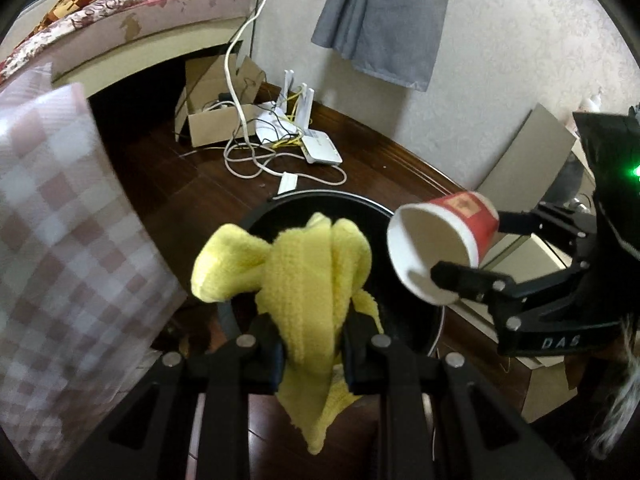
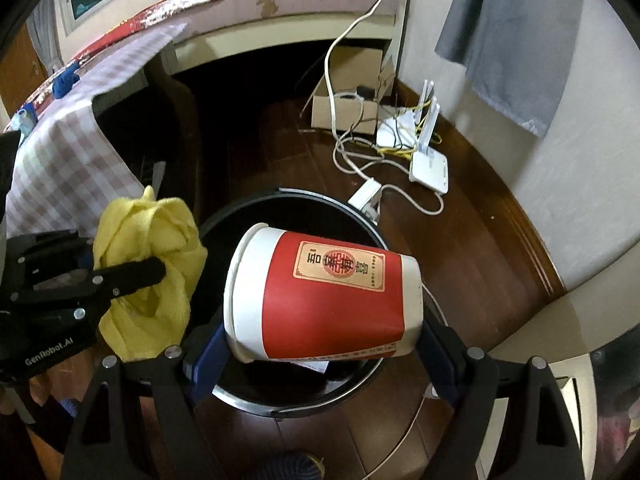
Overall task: Collect trash
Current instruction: 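Open both tools over the black bin to drop the cloth and cup, then move both tools back over the table toward the remaining trash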
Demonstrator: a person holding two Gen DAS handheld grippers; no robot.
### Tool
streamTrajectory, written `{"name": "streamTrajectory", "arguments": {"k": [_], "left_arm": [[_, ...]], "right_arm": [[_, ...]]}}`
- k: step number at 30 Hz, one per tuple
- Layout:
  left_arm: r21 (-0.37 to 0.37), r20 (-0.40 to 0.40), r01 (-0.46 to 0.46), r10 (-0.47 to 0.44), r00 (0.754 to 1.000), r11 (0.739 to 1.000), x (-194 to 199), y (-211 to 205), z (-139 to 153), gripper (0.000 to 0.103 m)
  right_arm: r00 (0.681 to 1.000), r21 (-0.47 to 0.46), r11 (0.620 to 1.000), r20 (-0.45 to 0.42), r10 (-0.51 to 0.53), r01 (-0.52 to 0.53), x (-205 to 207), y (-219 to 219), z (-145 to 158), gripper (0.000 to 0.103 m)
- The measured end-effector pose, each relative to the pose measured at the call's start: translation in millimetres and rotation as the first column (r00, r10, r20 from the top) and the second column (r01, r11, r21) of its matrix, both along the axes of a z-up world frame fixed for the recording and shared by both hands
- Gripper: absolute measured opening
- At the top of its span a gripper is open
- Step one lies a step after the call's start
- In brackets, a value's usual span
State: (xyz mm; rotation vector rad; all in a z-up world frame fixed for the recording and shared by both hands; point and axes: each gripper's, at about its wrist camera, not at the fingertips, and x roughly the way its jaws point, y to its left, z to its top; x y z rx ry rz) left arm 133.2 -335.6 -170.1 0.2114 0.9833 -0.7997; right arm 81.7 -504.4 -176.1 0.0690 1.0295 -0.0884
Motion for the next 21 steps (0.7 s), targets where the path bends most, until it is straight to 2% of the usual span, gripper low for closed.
{"name": "streamTrajectory", "arguments": {"k": [2, 3, 5, 6, 7, 9, 11, 14, 21], "left_arm": [[-0.011, -0.018, 0.006, -0.006, 1.000, 1.000, 2, 0, -3, 0.024], [-0.026, -0.034, 0.011, -0.012, 0.999, 1.000, 3, 0, -4, 0.030], [-0.051, -0.049, -0.002, -0.001, 0.999, 0.999, 5, 1, -6, 0.055], [-0.057, -0.034, -0.015, 0.013, 0.999, 0.998, 5, 2, -4, 0.073], [-0.053, -0.018, -0.027, 0.026, 1.000, 0.998, 5, 4, -4, 0.079], [-0.021, 0.002, -0.042, 0.042, 0.999, 0.999, 5, 4, -3, 0.081], [-0.001, 0.037, -0.067, 0.067, 0.997, 0.998, 4, 7, 0, 0.090], [0.019, 0.070, -0.105, 0.104, 0.992, 0.994, 4, 14, 5, 0.092], [-0.012, 0.114, -0.170, 0.170, 0.979, 0.985, -5, 39, 36, 0.092]], "right_arm": [[1.000, 0.010, 1.000, -0.019, 0.013, -0.013, 3, -2, -7, 0.085], [0.999, 0.020, 1.000, -0.025, 0.021, -0.020, 6, -2, -10, 0.085], [0.998, 0.023, 1.000, -0.061, 0.022, -0.021, 10, -5, -20, 0.086], [0.997, 0.012, 1.000, -0.079, 0.003, -0.002, 11, -9, -25, 0.086], [0.996, 0.009, 1.000, -0.089, -0.014, 0.015, 11, -13, -28, 0.087], [0.993, 0.002, 0.999, -0.104, -0.051, 0.051, 9, -21, -31, 0.093], [0.992, -0.010, 0.997, -0.100, -0.071, 0.070, 8, -26, -29, 0.100], [0.993, -0.028, 0.996, -0.085, -0.084, 0.082, 6, -25, -20, 0.102], [0.994, -0.082, 0.991, -0.029, -0.106, 0.103, 0, -10, 7, 0.102]]}}
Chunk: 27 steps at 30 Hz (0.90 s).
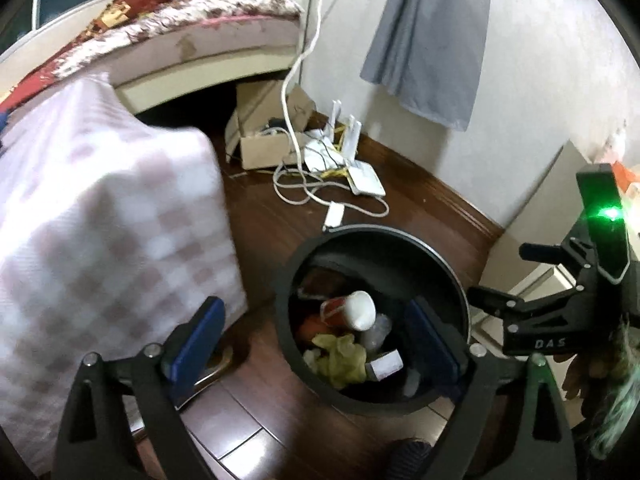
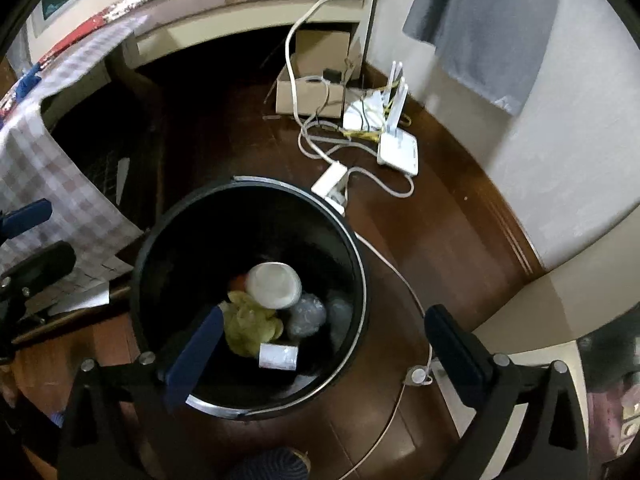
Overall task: Collect trash
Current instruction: 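Move both tools back over the table toward the remaining trash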
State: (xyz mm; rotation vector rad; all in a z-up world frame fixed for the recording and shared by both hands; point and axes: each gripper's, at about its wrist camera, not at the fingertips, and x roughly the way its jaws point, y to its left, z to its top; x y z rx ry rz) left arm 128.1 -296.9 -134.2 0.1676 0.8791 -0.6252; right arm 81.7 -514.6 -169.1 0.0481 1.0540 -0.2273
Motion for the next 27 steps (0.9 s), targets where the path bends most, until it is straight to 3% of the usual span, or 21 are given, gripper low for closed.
{"name": "streamTrajectory", "arguments": {"k": [11, 27], "left_arm": [[-0.038, 0.084, -0.085, 0.088, 0.993, 0.996, -4, 44, 46, 0.092], [-0.102, 0.168, -0.265, 0.279, 0.945, 0.959, -1, 140, 92, 0.092]], "right_arm": [[0.995, -0.037, 0.999, 0.097, 0.016, -0.013, -3, 45, 52, 0.102], [0.941, -0.078, 0.976, 0.260, 0.215, -0.202, 23, 147, 126, 0.102]]}}
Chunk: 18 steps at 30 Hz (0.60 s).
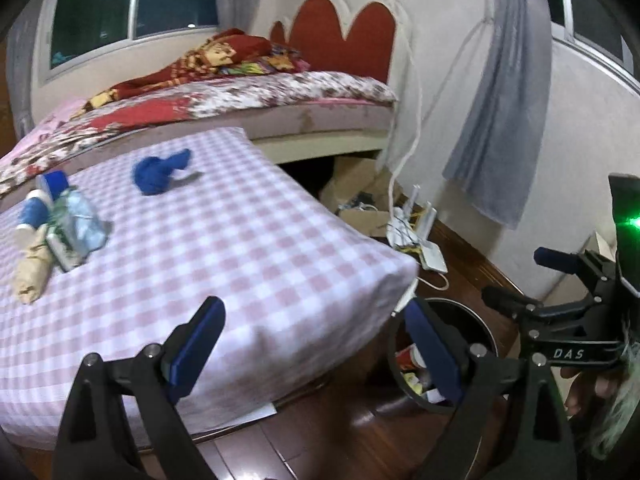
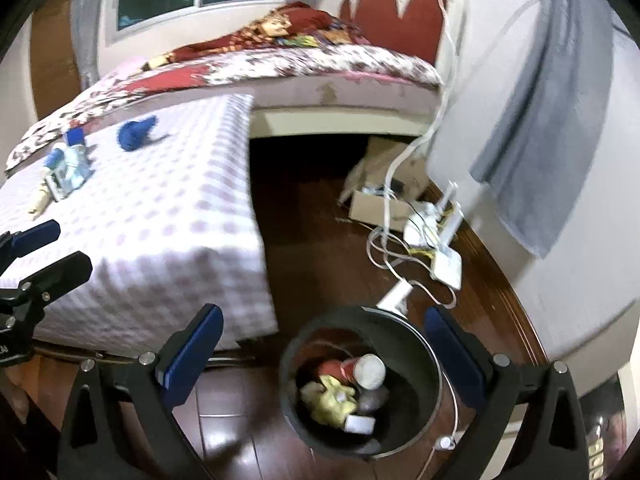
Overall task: Collect trash
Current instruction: 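Move both tools back over the table toward the remaining trash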
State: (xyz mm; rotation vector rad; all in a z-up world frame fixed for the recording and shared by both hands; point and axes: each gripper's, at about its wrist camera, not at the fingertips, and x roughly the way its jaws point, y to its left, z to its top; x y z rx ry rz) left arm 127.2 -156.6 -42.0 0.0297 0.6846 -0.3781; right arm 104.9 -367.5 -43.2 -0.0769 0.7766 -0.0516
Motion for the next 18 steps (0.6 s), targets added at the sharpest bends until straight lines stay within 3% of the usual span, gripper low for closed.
{"name": "streamTrajectory", "arguments": {"k": [11, 18], "left_arm": [[-0.004, 0.036, -0.126, 0.126, 0.991, 0.992, -1, 71, 14, 0.092], [0.008, 0.033, -0.260, 0.260, 0.965, 0.965, 1, 139, 9, 0.092]], "right_arm": [[0.989, -0.008, 0.990, 0.030, 0.141, -0.141, 21, 70, 16, 0.102], [0.967, -0.006, 0.968, 0.042, 0.252, -0.252, 41, 126, 23, 0.102]]}}
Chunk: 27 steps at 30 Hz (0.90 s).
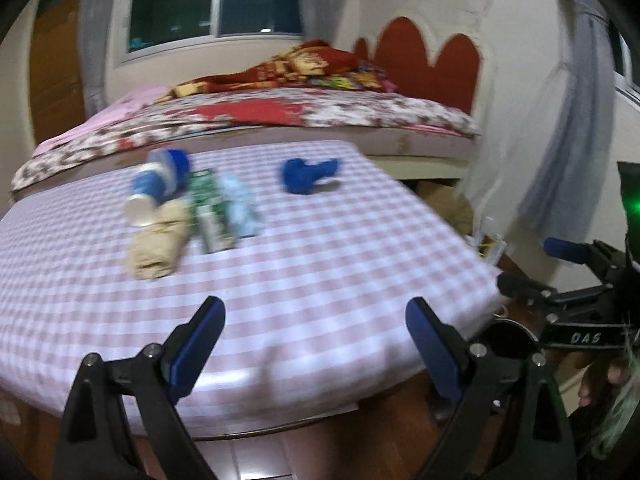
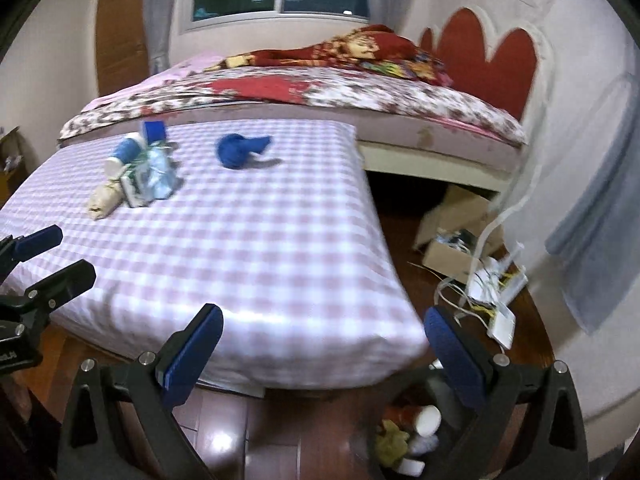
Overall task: Collect trash
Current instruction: 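Move both tools back over the table toward the remaining trash, then grasp the beige cloth with the left tool while the right tool grasps the blue mask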
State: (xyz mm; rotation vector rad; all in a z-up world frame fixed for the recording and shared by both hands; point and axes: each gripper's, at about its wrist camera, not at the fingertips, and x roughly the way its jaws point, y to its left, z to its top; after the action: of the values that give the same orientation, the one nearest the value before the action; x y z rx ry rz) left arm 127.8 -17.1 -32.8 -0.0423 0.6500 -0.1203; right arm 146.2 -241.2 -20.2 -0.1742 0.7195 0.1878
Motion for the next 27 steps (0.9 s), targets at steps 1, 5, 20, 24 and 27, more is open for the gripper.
{"name": "streamTrajectory", "arguments": {"k": [1, 5, 20, 24, 27], "left_arm": [[0.002, -0.001, -0.025, 0.025, 1.000, 1.000, 0, 12, -1, 0.092], [0.017, -0.002, -0.104, 0.104, 0.995, 0.994, 0, 52, -4, 0.092], [0.017, -0.082, -0.196, 0.197, 0.977, 0.980, 71, 126, -32, 0.079], [0.010, -0.110, -0.181, 0.181, 0.977, 0.983, 101, 131, -42, 0.071], [0.010, -0.125, -0.180, 0.180, 0.976, 0.984, 119, 134, -47, 0.068]], "right_arm": [[1.000, 0.001, 1.000, 0.001, 0.016, -0.016, 3, 9, 0, 0.102], [0.997, 0.002, 0.997, -0.009, 0.075, -0.075, 16, 45, 0, 0.102], [0.978, 0.070, 0.977, -0.043, 0.206, -0.203, 88, 126, -7, 0.084], [0.967, 0.073, 0.968, -0.069, 0.244, -0.239, 118, 144, -20, 0.077], [0.959, 0.089, 0.961, -0.090, 0.271, -0.263, 140, 157, -29, 0.073]]}}
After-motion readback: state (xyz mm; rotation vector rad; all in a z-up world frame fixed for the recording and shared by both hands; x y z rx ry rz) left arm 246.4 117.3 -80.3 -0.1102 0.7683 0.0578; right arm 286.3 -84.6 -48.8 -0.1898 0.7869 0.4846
